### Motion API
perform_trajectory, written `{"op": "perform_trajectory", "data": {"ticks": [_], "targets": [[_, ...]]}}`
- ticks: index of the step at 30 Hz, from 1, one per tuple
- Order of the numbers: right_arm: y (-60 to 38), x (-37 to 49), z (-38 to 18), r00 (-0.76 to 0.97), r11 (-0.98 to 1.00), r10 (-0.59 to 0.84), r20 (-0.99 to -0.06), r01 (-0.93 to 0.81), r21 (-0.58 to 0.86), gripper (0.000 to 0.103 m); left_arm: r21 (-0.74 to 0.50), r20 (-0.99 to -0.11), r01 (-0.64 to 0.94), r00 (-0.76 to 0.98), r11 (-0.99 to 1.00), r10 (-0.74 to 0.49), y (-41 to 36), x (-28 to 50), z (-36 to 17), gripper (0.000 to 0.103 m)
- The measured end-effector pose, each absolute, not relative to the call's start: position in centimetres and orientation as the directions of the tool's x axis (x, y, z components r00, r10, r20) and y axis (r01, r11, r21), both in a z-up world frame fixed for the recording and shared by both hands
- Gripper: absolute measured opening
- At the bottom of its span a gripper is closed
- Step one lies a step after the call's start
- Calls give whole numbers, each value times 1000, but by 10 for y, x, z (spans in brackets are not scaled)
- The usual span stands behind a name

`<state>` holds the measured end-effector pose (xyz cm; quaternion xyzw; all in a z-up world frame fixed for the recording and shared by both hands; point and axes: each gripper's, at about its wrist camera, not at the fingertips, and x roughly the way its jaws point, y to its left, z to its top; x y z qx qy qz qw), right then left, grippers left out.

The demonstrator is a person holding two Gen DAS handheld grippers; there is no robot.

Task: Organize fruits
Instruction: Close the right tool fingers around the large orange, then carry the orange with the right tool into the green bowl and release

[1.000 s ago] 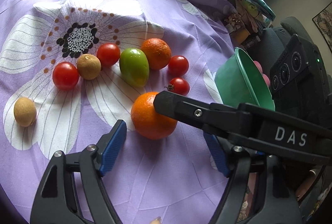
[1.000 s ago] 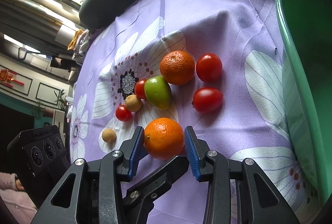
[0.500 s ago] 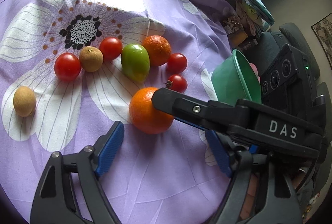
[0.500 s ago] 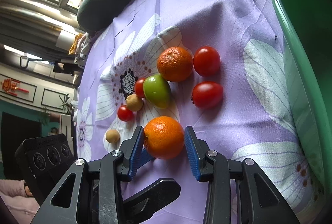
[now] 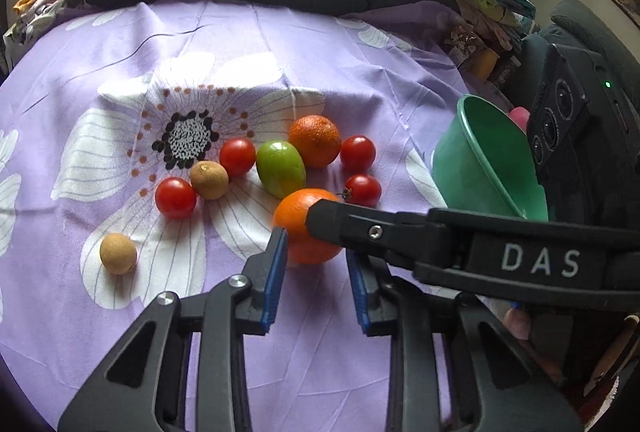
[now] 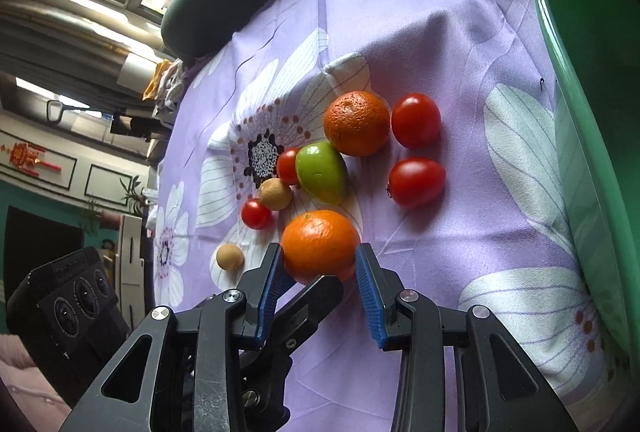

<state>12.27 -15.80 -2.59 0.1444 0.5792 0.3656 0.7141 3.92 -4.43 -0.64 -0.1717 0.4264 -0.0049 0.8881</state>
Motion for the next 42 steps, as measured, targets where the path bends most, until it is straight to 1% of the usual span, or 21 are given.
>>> {"op": "perform_trajectory", "data": {"ticks": [1, 2, 5, 8, 10, 13, 16, 18, 19, 20, 22, 25, 29, 32, 35, 36, 39, 42], "targets": [[-158, 122, -22, 48, 659, 719, -693, -364, 659, 37, -330, -740, -114, 647, 937, -182, -46, 38, -1, 23], [-159, 121, -17, 39, 636, 739, -672, -368, 678, 35, -330, -732, -113, 658, 937, -178, -46, 37, 4, 22], [-162, 117, -3, 91, 629, 750, -655, -403, 665, 36, -315, -715, -85, 676, 945, -177, -50, 40, 12, 22], [-168, 123, -8, 90, 652, 734, -673, -371, 661, 35, -346, -740, -121, 645, 930, -192, -42, 44, 4, 22], [-172, 126, -7, 117, 674, 719, -686, -360, 645, 35, -352, -747, -151, 640, 924, -180, -35, 40, 2, 22], [-172, 126, 3, 138, 665, 724, -676, -399, 631, 35, -366, -742, -192, 650, 911, -162, -19, 34, 4, 22], [-170, 127, 3, 157, 686, 703, -694, -405, 604, 37, -411, -726, -195, 661, 891, -190, -14, 34, 3, 29], [-166, 130, -4, 140, 700, 687, -713, -391, 598, 42, -425, -734, -180, 642, 887, -221, -17, 37, -3, 41], [-165, 132, -9, 136, 711, 675, -726, -382, 590, 45, -420, -741, -177, 632, 890, -224, -20, 39, -7, 44], [-164, 133, -12, 133, 723, 661, -738, -374, 580, 45, -411, -750, -175, 623, 894, -223, -24, 41, -10, 45], [-161, 135, -16, 125, 728, 656, -745, -366, 580, 45, -404, -762, -172, 606, 898, -227, -28, 46, -15, 46], [-154, 138, -21, 95, 717, 664, -741, -361, 596, 45, -425, -759, -156, 598, 892, -257, -31, 52, -20, 47], [-147, 140, -30, 89, 741, 637, -766, -348, 575, 45, -434, -769, -175, 582, 884, -263, -30, 58, -29, 49], [-145, 142, -36, 81, 743, 632, -770, -343, 574, 45, -450, -764, -194, 590, 872, -263, -26, 60, -31, 48], [-148, 146, -44, 56, 729, 657, -752, -299, 615, 45, -454, -767, -201, 584, 868, -266, -25, 62, -33, 47], [-149, 147, -45, 49, 725, 662, -748, -293, 623, 45, -451, -769, -204, 583, 869, -262, -25, 62, -34, 44], [-150, 144, -43, 59, 724, 662, -747, -304, 619, 45, -440, -775, -209, 580, 873, -252, -24, 62, -32, 43], [-153, 138, -32, 85, 717, 671, -736, -327, 616, 44, -428, -758, -185, 606, 885, -240, -28, 57, -19, 43]]}}
